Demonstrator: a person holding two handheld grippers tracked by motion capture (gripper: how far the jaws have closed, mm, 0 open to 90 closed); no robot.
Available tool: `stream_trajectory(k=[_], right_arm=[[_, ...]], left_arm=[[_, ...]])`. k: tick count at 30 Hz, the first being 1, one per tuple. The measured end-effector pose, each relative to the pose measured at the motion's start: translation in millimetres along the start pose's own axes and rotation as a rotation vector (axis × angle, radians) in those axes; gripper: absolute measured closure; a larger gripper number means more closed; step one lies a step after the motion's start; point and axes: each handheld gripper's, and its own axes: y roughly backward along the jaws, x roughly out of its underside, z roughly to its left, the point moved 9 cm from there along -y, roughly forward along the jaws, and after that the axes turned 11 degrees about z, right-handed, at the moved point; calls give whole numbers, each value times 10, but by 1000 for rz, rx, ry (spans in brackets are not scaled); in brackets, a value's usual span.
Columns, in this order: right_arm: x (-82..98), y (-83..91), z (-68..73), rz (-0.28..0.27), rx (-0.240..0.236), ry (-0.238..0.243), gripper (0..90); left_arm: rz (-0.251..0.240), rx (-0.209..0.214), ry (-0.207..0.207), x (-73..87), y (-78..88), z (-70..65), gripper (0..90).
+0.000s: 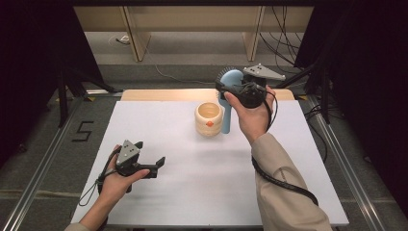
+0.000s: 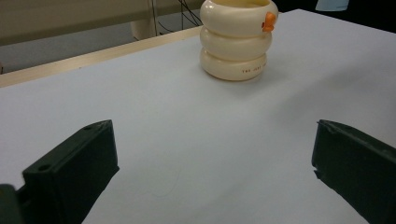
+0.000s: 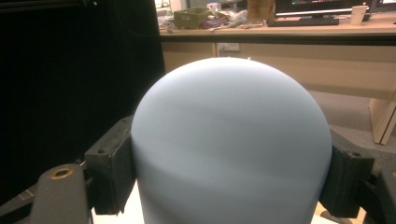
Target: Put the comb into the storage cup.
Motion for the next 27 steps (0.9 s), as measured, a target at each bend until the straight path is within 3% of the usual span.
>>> stream_trajectory(k=[27], right_arm=[[-102,-21,1,-28,6,6,214]], left_arm=[[0,-1,1,-2,-1,0,0]])
